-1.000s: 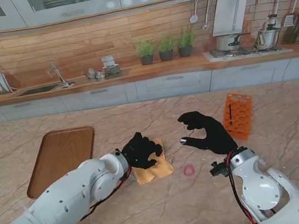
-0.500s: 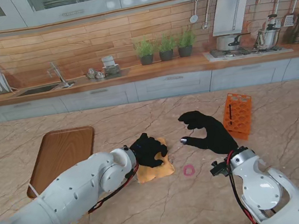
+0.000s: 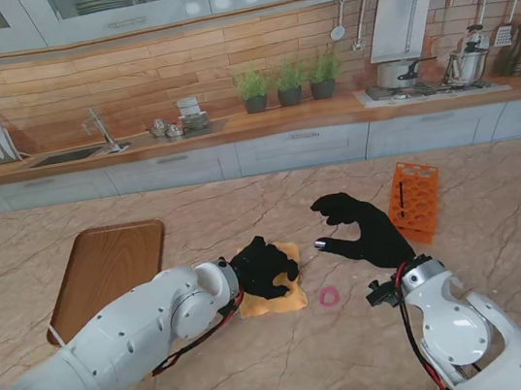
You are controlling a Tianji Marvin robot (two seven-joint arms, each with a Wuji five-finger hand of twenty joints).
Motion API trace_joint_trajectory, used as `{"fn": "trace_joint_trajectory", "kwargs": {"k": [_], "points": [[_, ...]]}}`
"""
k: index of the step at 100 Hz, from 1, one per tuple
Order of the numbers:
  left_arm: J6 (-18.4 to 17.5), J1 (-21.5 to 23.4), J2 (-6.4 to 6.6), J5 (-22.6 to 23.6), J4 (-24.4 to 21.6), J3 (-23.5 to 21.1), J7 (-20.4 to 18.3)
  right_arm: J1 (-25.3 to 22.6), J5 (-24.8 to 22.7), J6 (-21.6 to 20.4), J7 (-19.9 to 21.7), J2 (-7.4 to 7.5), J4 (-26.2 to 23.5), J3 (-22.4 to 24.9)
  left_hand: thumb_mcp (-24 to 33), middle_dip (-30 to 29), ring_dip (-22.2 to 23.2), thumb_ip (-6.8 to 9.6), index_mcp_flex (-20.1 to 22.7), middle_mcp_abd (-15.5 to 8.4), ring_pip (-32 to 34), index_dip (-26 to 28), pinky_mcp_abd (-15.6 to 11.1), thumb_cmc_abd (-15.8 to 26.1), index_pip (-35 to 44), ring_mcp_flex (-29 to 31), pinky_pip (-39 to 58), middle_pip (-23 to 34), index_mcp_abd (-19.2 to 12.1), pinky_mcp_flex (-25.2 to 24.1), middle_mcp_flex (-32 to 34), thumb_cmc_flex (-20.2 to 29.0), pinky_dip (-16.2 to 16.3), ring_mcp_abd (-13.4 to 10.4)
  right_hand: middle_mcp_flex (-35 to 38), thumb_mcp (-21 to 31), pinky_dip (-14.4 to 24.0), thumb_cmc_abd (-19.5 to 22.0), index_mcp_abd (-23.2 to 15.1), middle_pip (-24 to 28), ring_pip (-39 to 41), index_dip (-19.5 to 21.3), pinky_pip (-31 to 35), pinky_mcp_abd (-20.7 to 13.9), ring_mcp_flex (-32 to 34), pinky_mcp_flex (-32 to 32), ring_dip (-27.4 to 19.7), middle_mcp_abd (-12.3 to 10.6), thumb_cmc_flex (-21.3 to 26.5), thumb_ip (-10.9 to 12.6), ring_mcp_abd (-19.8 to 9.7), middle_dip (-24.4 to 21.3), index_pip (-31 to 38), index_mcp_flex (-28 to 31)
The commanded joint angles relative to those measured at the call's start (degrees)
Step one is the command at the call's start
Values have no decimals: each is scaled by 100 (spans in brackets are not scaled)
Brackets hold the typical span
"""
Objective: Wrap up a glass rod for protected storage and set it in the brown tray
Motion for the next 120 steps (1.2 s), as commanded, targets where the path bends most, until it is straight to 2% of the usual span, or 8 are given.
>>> {"fn": "trace_joint_trajectory", "kwargs": {"k": [1, 33, 52, 65, 71, 77, 95, 120], "points": [[44, 118, 28, 22, -69, -54, 96, -14, -5, -3, -2, -24, -12, -12, -120, -46, -39, 112, -75, -81, -48, 47, -27, 177, -21, -135, -123, 24, -103, -121, -198, -40, -50, -69, 75, 45, 113, 124, -124, -39, 25, -2, 78, -18, -12, 9, 76, -21, -262, 155, -14, 66, -74, 77], [219, 395, 125, 295, -377, -539, 377, -8, -7, -16, -1, -24, 2, -17, -163, -76, -31, 134, -117, -74, -49, 55, -7, 262, -65, -139, -116, 8, -116, -73, -229, -75, -5, -48, 81, 45, 114, 122, -123, -36, 24, 0, 75, -16, -13, 6, 75, -17, -261, 155, -21, 67, -70, 83], [348, 868, 216, 423, -741, -1290, 615, 19, -27, -15, 29, -15, 20, -38, -222, -80, -20, 174, -210, -76, -25, 46, 3, 356, -119, -115, -73, 14, -93, 11, -246, -114, 31, -36, 89, 44, 114, 124, -118, -34, 25, 1, 76, -20, -10, 10, 75, -28, -259, 154, -14, 68, -68, 90], [368, 1283, 247, 334, -1009, -1916, 706, 55, -56, -11, 70, -3, 36, -68, -322, -103, -27, 165, -263, -76, -31, 26, 21, 353, -171, -107, -92, -21, -92, 22, -273, -183, 24, -32, 82, 46, 115, 124, -121, -38, 25, 0, 78, -19, -6, 14, 75, -24, -255, 155, -22, 66, -70, 93], [282, 1467, 245, 169, -1085, -2203, 721, 71, -68, 2, 72, -2, 44, -89, -451, -166, -53, 146, -295, -93, -67, -21, 34, 352, -264, -102, -166, -110, -142, 43, -295, -263, -24, -63, 87, 43, 115, 123, -122, -35, 25, 1, 78, -17, -7, 15, 75, -19, -259, 154, -17, 67, -67, 100], [185, 1675, 206, -186, -1155, -2490, 737, 96, -67, 38, 85, -1, 56, -124, -615, -322, -122, 129, -319, -63, -173, -116, 68, 284, -440, -120, -274, -310, -178, 76, -318, -345, -110, -58, 88, 45, 114, 119, -124, -35, 26, 3, 78, -15, -6, 14, 75, -23, -251, 155, -18, 67, -64, 107], [222, 2258, 72, -1158, -1479, -3201, 786, 217, -55, 134, 182, 14, 135, -236, -935, -494, -201, 118, -383, -13, -306, -249, 66, 174, -702, -149, -466, -501, -176, 73, -356, -386, -260, -43, 82, 41, 114, 111, -121, -37, 27, 4, 78, -15, -8, 12, 76, -15, -249, 154, -12, 67, -64, 110], [110, 2815, 50, -1922, -1939, -3920, 670, 399, -129, 178, 289, 40, 247, -266, -1192, -621, -291, 93, -455, 33, -494, -381, 43, 48, -992, -121, -736, -740, -160, 82, -379, -400, -420, 16, 87, 38, 115, 101, -118, -32, 33, 5, 82, -10, 1, 17, 77, -19, -236, 153, -11, 68, -61, 119]]}}
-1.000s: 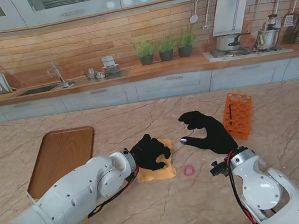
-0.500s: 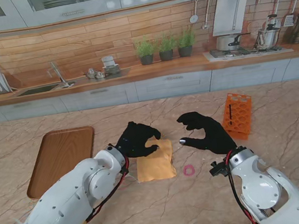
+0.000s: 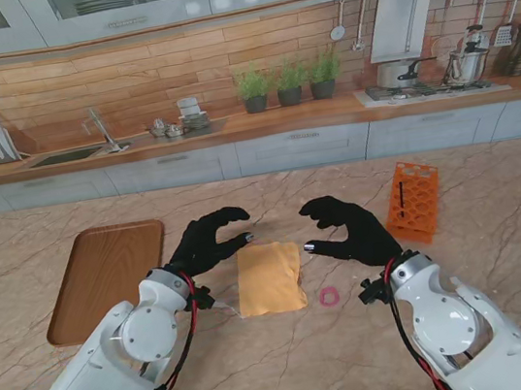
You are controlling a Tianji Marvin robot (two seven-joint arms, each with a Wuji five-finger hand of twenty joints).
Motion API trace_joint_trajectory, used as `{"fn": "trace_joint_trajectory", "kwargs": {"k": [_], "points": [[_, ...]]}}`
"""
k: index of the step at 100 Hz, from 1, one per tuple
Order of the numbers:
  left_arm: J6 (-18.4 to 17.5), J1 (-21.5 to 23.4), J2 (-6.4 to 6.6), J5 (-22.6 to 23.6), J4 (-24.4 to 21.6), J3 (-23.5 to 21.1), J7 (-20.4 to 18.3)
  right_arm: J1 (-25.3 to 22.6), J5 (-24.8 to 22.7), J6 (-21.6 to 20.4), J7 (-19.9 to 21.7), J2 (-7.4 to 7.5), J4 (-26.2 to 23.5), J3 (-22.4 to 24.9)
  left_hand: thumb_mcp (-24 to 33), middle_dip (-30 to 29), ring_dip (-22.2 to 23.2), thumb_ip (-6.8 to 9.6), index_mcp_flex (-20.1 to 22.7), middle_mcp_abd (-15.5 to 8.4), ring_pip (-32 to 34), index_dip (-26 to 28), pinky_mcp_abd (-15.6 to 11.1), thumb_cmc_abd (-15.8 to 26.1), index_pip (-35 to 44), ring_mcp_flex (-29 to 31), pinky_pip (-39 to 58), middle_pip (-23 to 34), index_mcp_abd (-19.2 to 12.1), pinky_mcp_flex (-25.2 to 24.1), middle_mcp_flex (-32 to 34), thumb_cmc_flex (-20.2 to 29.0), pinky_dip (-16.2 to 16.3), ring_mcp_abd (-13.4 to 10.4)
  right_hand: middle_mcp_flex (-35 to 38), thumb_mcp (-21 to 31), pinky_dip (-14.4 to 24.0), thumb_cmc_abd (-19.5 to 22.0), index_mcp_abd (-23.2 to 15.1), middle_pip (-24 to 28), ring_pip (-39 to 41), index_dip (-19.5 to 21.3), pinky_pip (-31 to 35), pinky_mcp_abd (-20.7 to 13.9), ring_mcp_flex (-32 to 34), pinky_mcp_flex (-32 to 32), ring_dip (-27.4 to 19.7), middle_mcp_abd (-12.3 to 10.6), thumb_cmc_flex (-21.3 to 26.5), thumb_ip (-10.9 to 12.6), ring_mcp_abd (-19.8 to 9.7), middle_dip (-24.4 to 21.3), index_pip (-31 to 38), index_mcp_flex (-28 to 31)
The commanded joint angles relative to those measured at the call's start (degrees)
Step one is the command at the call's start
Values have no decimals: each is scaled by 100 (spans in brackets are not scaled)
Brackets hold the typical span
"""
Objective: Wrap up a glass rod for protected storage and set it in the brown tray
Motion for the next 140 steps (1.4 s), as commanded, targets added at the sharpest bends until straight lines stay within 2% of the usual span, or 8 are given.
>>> {"fn": "trace_joint_trajectory", "kwargs": {"k": [1, 14, 25, 56, 82, 116, 133, 140], "points": [[-52, 136, 22, -49, -132, -98, -60, 54, -56, 27, 55, 7, -5, 12, -166, -87, -128, 90, -166, 55, -123, -79, -3, -125, -258, -118, -159, -202, -74, 4, -166, -134, -109, 19, 90, 37, 114, 100, -122, -31, 34, 5, 83, -11, 3, 18, 77, -23, -237, 153, -10, 68, -61, 118], [-150, 393, 31, -470, -339, -403, -220, 150, -162, 43, 196, 48, -5, 89, -429, -148, -196, 96, -218, 78, -320, -133, -58, -120, -436, -135, -319, -353, -82, 38, -227, -76, -194, 26, 109, 39, 116, 99, -117, -21, 43, 10, 89, -9, 18, 31, 80, -17, -226, 154, -13, 71, -48, 134], [-224, 525, 13, -662, -408, -559, -195, 240, -246, 64, 394, 99, -54, 212, -477, -151, -196, 100, -170, 112, -354, -130, -60, -156, -442, -108, -317, -376, -69, 35, -181, -47, -191, 57, 131, 39, 116, 94, -111, -6, 61, 16, 97, 2, 46, 47, 87, -12, -212, 154, -8, 75, -31, 173], [-433, 638, -18, -629, -327, -744, 31, 501, -860, 116, 1308, 349, -289, 911, -502, -110, -141, 102, 59, 99, -356, -90, 11, -129, -437, -19, -389, -397, -41, 108, -85, -2, -219, 65, 250, 58, 127, 115, -126, 79, 184, 38, 176, 0, 163, 155, 133, -6, -125, 152, -30, 97, 37, 287], [-513, 703, -66, -580, -287, -907, 299, 815, -1698, 180, 1977, 551, -225, 1402, -466, -26, -66, 105, 186, 112, -264, -8, 46, -139, -346, 55, -333, -302, -54, 185, 32, 33, -152, 104, 343, 100, 164, 134, -137, 312, 614, 66, 464, -39, 264, 268, 325, 16, 0, 126, -19, 169, 133, 386], [-524, 666, -100, -554, -202, -974, 449, 1248, -2816, 188, 1956, 660, 396, 1629, -408, 34, -13, 102, 332, 116, -164, 71, 86, -146, -240, 158, -247, -232, 2, 241, 161, 61, -95, 133, 69, 16, 110, -14, -240, 534, 979, 67, 881, -133, 167, 261, 440, -56, 186, 98, -94, 214, 229, 145], [-450, 588, -130, -648, -172, -927, 484, 1506, -3076, 351, 1882, 687, 862, 1556, -380, 58, 5, 101, 338, 122, -128, 89, 104, -151, -229, 170, -213, -212, -4, 243, 185, 80, -83, 147, -131, -83, 65, -152, -985, 574, 1135, 59, 1055, -182, 137, 250, 485, -95, 371, 93, -115, 207, 303, -197], [-450, 550, -141, -674, -160, -901, 499, 1621, -3099, 454, 1831, 688, 1070, 1474, -372, 66, 9, 101, 346, 125, -120, 92, 110, -145, -229, 179, -200, -202, -11, 256, 206, 79, -80, 160, -174, -121, 70, -201, -1058, 621, 1267, 40, 1150, -209, 157, 261, 543, -108, 463, 92, -133, 223, 341, -283]]}}
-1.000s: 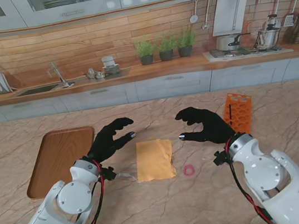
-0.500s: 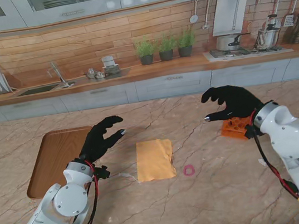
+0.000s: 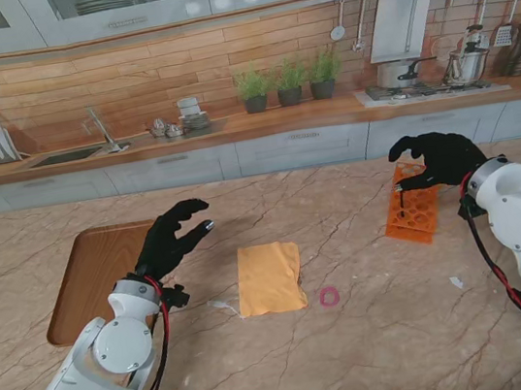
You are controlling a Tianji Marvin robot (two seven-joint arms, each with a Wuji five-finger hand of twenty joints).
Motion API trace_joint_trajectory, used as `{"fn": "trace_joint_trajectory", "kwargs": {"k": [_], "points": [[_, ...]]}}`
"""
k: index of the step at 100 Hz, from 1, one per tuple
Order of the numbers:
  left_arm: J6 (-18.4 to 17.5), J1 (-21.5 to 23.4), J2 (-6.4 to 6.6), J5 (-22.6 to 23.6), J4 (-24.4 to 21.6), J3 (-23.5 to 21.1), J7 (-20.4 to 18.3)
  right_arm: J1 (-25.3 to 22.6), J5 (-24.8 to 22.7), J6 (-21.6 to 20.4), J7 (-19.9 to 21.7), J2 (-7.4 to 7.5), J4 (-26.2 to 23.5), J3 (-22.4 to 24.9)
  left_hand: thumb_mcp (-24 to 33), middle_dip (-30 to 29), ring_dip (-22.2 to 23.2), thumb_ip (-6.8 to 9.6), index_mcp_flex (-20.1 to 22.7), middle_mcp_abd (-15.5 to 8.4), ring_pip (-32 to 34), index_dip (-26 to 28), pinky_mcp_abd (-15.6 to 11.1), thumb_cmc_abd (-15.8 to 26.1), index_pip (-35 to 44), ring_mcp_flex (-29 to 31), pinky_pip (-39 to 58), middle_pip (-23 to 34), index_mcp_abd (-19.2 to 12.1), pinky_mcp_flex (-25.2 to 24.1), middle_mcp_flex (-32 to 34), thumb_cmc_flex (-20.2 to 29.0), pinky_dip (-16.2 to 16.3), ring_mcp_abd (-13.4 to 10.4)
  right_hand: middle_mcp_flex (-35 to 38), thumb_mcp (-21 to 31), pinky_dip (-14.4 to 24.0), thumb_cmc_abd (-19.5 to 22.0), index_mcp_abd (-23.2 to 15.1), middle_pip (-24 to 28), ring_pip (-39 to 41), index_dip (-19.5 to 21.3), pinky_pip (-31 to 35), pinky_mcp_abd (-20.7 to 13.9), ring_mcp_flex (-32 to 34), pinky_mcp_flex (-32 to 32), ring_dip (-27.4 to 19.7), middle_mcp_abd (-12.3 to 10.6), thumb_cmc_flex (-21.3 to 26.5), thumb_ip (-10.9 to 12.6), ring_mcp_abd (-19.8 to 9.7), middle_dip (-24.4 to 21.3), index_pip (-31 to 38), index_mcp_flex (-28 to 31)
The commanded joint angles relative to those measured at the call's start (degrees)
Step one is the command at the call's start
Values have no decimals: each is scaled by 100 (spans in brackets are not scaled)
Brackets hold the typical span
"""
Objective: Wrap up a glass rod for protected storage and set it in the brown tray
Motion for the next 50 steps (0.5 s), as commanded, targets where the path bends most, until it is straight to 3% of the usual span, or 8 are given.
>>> {"fn": "trace_joint_trajectory", "kwargs": {"k": [1, 26, 36, 45, 50], "points": [[16, -32, -59, -23, -9, 28, 13, 85, -16, 99, -35, 6, 160, -56, 62, 68, 83, 101, 107, 44, 81, 74, 56, -142, 32, 106, 92, 55, -26, 31, 107, 55, 90, 20, -175, -115, 61, -189, -184, 109, 181, 20, 253, -130, -6, -17, 112, -106, 227, 91, -105, 89, 76, -199], [37, -155, -85, -37, 133, 93, 63, 441, -249, 225, 195, 86, 736, -382, 87, 89, 93, 99, 137, 47, 103, 88, 76, -144, 43, 115, 125, 70, -23, 30, 124, 60, 95, 32, -375, -113, 70, -544, 71, 352, 827, -115, 603, -310, 105, 163, 433, -271, 933, -44, -337, 201, 156, -718], [86, -183, -92, -56, 170, 113, 64, 543, -136, 376, 319, 89, 886, -535, 97, 94, 94, 98, 148, 52, 106, 90, 70, -138, 42, 106, 139, 70, -19, 23, 122, 67, 97, 38, -371, 64, 57, -687, 227, 500, 1037, -153, 717, -353, 148, 200, 533, -296, 1150, -36, -376, 262, 214, -893], [125, -190, -90, -76, 174, 120, 35, 606, 48, 532, 418, 82, 992, -657, 96, 98, 96, 97, 158, 53, 112, 91, 74, -131, 41, 108, 145, 73, -20, 22, 128, 76, 96, 47, -309, 432, 44, -812, 202, 607, 1162, -146, 816, -370, 190, 216, 590, -304, 1231, -44, -384, 305, 337, -858], [160, -190, -87, -71, 163, 121, 28, 641, 80, 587, 421, 80, 1071, -725, 90, 98, 97, 96, 164, 53, 114, 91, 77, -119, 40, 111, 148, 70, -21, 22, 129, 67, 96, 44, -262, 1016, 5, -1022, 109, 630, 1178, -145, 852, -367, 221, 228, 589, -287, 1136, -99, -385, 314, 399, -780]]}}
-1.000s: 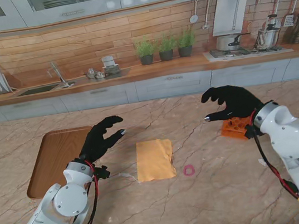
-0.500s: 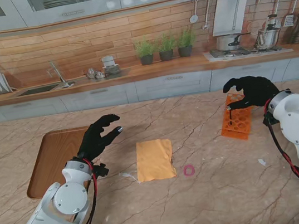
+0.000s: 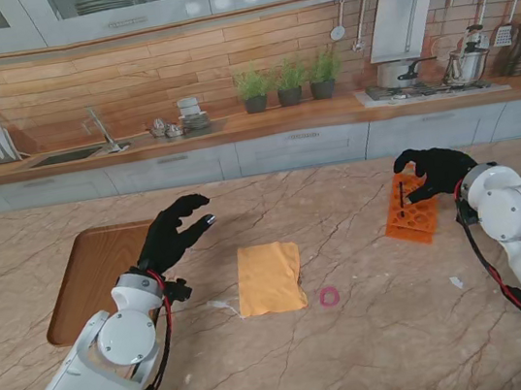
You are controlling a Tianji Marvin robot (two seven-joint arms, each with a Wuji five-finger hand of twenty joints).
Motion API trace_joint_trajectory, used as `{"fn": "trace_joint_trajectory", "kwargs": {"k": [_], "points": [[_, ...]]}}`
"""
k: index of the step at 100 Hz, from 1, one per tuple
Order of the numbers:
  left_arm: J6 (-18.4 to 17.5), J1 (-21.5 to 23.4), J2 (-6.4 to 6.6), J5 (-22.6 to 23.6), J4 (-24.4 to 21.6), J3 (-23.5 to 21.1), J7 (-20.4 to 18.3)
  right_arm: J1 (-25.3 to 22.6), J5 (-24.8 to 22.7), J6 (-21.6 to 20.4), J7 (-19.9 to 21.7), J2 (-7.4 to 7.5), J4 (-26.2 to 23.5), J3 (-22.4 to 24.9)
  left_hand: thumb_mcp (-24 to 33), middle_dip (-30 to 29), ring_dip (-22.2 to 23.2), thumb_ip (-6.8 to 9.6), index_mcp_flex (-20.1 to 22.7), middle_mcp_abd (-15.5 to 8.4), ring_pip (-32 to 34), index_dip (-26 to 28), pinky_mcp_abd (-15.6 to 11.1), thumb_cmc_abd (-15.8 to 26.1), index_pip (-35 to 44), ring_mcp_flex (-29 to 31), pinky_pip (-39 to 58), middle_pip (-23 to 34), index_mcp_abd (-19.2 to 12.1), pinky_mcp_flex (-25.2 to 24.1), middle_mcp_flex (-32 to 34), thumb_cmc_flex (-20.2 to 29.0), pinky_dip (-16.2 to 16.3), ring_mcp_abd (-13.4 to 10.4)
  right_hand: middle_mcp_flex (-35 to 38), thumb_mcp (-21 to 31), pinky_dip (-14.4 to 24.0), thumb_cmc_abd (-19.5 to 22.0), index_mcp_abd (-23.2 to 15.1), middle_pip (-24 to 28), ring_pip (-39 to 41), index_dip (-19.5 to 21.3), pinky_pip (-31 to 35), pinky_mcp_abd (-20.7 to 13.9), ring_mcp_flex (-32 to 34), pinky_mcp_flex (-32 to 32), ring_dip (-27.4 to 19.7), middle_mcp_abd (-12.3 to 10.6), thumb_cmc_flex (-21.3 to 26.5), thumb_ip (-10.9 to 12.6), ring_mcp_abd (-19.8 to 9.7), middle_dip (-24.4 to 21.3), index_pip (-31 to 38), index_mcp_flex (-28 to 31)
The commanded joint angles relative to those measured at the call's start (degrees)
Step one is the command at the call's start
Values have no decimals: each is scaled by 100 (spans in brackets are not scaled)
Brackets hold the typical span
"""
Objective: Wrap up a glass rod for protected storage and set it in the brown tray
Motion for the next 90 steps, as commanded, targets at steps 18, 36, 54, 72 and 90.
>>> {"fn": "trace_joint_trajectory", "kwargs": {"k": [18, 36, 54, 72, 90], "points": [[153, 29, -38, -1, -57, 2, -14, 135, 69, 182, -142, -81, 393, -328, 77, 53, 99, 98, 194, 46, 71, 95, 39, -98, 50, 115, 119, 65, -25, 12, 81, 87, 98, 50, 189, 1189, -19, -544, -506, 191, 206, 21, 278, -101, 240, 65, 104, -21, 133, -139, -65, 114, 268, 210], [211, 34, -36, 9, -77, 2, -18, 258, 266, 306, -326, -126, 673, -519, 65, 55, 102, 97, 231, 51, 83, 99, 47, -70, 56, 117, 138, 65, -22, 7, 89, 106, 97, 55, 506, 1305, -12, -426, -678, 268, 347, 80, 378, -68, 461, 150, 149, -4, 189, -165, -21, 126, 425, 645], [234, 24, -37, 4, -57, 9, -25, 352, 346, 347, -551, -161, 925, -657, 48, 55, 103, 98, 260, 57, 91, 103, 46, -59, 61, 116, 149, 67, -18, 4, 97, 128, 91, 63, 766, 1416, -45, -256, -574, 228, 351, 116, 450, -27, 543, 166, 131, -25, 154, -207, 25, 86, 504, 1276], [248, 3, -38, 0, -22, 26, -35, 424, 394, 360, -804, -197, 1140, -744, 28, 57, 105, 99, 276, 53, 102, 106, 42, -28, 62, 123, 160, 69, -23, 8, 99, 140, 87, 56, 954, 1482, -106, -162, -463, 173, 274, 124, 463, 9, 558, 153, 75, -58, 104, -245, 43, 43, 460, 1530], [282, -18, -43, -15, 10, 49, -39, 513, 489, 351, -1110, -251, 1370, -835, 7, 53, 104, 101, 290, 58, 103, 106, 50, -14, 60, 117, 165, 62, -19, -1, 88, 155, 81, 58, 1257, 1522, -215, -31, -409, 63, 39, -133, 489, 65, 636, 133, -108, -80, 136, -587, 111, -41, 480, 1862]]}}
